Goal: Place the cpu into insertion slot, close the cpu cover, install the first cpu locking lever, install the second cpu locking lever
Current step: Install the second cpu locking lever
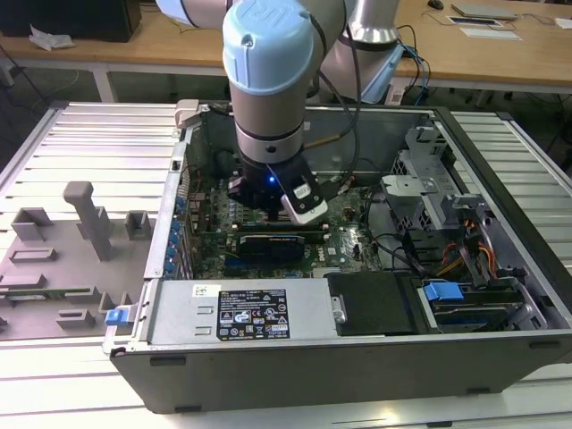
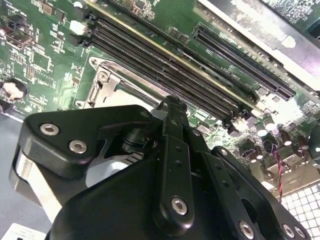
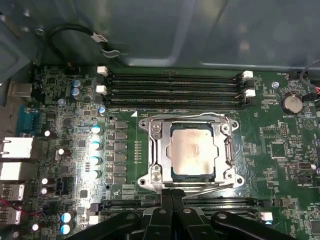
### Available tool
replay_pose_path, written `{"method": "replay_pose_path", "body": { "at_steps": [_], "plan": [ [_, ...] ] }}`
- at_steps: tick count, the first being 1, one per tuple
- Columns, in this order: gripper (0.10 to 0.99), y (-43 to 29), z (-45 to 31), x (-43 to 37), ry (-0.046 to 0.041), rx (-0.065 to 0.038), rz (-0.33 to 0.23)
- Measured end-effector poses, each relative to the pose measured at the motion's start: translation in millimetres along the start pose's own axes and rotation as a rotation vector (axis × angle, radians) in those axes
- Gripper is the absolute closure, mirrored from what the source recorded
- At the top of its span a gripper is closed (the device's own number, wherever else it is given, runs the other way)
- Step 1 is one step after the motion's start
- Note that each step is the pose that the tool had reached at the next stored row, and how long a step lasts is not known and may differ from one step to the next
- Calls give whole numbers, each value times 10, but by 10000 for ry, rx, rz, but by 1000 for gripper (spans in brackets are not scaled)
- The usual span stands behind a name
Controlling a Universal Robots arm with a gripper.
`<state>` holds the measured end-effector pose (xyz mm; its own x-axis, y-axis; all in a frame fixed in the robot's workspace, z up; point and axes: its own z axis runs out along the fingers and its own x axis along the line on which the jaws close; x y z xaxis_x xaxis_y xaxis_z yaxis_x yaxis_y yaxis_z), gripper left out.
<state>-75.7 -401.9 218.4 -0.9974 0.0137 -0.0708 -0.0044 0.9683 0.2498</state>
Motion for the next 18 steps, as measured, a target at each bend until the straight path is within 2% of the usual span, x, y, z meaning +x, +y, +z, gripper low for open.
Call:
{"method": "replay_pose_path", "body": {
  "at_steps": [2,5,9,14,18],
  "plan": [
    [980,-14,5,21,0,-157,10],
    [980,-35,17,51,-2,-337,24],
    [980,-63,63,108,-3,-491,35],
    [980,-81,128,148,-3,-625,45],
    [980,-70,171,182,-2,-641,45]
  ]
}}
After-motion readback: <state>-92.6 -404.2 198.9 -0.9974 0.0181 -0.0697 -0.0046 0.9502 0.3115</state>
